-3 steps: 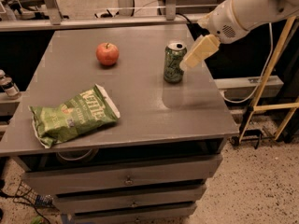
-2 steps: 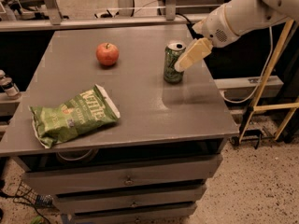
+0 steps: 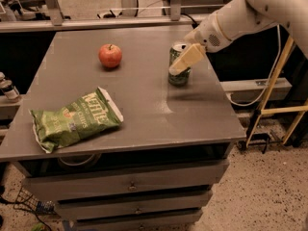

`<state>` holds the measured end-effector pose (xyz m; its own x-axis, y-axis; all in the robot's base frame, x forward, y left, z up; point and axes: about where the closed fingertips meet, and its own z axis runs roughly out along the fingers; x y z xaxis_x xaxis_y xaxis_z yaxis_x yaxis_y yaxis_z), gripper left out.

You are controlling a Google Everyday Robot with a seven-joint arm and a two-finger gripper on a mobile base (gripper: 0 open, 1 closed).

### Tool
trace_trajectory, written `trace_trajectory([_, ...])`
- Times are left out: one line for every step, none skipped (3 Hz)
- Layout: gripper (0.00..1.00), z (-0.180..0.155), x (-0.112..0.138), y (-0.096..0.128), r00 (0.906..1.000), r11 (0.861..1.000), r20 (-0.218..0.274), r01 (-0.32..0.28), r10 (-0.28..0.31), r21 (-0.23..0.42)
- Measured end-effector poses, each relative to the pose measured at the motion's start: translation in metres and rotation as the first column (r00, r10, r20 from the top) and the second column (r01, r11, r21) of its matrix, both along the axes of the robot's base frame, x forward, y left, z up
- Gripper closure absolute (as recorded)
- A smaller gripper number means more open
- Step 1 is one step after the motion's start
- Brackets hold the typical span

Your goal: Move green can near apple

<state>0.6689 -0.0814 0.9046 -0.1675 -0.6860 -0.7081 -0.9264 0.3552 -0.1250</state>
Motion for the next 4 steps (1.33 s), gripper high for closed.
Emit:
trace_trajectory([0.39, -0.002, -0.001, 0.012, 0.9997, 1.000, -0.006, -0.025, 0.025, 0.003])
trace_trajectory([0.62, 0.005, -0.002, 0.023, 0.9984, 0.998, 0.010, -0.056, 0.056, 0.019])
trace_trajectory([0.85, 0.025, -0.001, 0.028, 0.9929, 0.994, 0.056, -0.106, 0.105, 0.017])
trace_trajectory([1.00, 0.035, 0.002, 0.028, 0.9910, 0.994, 0.079, -0.110, 0.108, 0.020])
